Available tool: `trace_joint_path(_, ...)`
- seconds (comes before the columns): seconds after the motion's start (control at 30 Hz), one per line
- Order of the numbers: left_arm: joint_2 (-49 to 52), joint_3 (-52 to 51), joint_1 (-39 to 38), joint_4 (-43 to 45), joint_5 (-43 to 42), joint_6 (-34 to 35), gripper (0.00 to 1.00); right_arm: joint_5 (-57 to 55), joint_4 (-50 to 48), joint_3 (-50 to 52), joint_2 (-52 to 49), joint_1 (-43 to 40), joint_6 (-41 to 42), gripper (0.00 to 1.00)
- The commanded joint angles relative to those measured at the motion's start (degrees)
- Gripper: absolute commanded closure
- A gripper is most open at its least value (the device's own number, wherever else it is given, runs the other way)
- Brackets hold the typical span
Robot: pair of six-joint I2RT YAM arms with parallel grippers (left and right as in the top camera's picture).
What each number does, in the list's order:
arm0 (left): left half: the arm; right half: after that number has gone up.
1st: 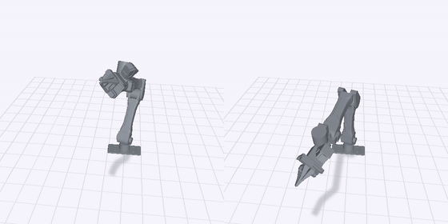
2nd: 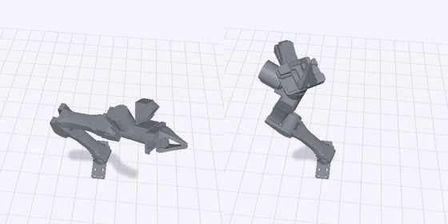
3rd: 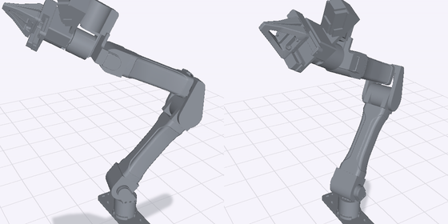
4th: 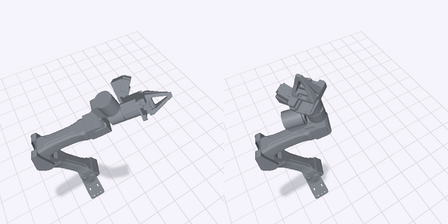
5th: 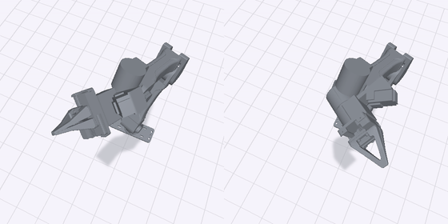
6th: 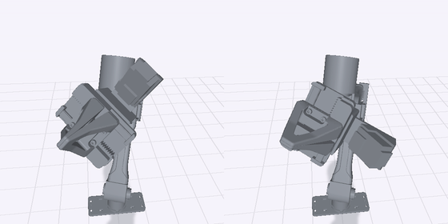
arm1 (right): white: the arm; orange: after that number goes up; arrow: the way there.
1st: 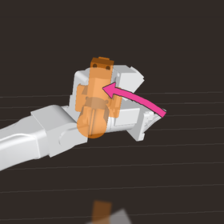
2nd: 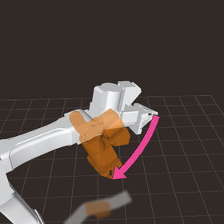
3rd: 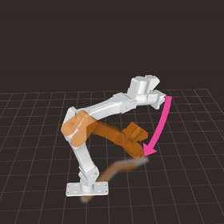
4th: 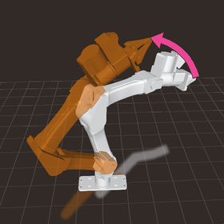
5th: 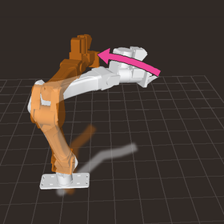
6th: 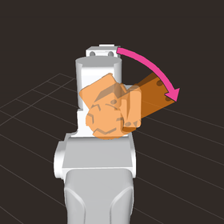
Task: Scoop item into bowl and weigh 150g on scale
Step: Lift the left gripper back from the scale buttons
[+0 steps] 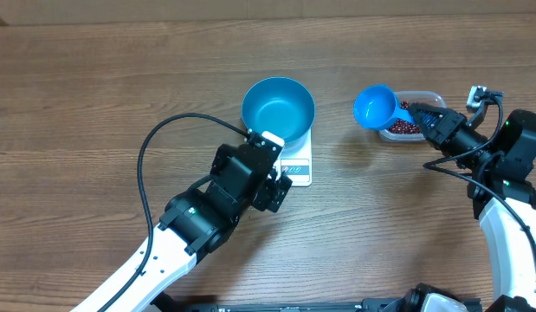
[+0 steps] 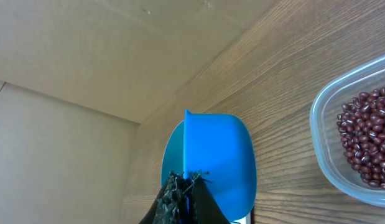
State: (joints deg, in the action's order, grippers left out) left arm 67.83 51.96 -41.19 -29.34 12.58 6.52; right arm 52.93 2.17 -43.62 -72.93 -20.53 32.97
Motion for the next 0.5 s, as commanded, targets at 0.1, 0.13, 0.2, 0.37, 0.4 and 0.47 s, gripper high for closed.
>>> trace_joint_path(0.1, -2.8, -5.5, 0.3, 4.5, -3.0, 1.5, 0.0, -0.3, -0.3, -1.1, 0.2, -0.2, -0.5, 0.96)
trace_joint_path(0.13, -2.8, -6.1, 0.3, 4.6, -3.0, 1.4, 0.0, -0.3, -0.3, -1.1, 0.2, -0.2, -0.5, 0.96)
trace_joint_path(0.2, -2.9, -6.9, 0.3, 4.6, -2.4, 1.4, 0.0, -0.3, -0.3, -1.1, 0.2, -0.2, -0.5, 0.96)
trace_joint_path(0.37, -4.1, -7.4, 0.3, 4.4, -1.5, 1.4, 0.0, -0.3, -0.1, -1.1, 0.2, -0.2, -0.5, 0.96)
trace_joint_path(0.4, -4.6, -7.4, 0.3, 4.2, -1.5, 1.4, 0.0, -0.3, -0.1, -1.1, 0.2, -0.2, -0.5, 0.96)
trace_joint_path(0.47, -6.0, -7.4, 0.3, 3.5, -1.5, 1.4, 0.0, -0.3, -0.1, -1.1, 0.2, -0.2, -0.5, 0.96)
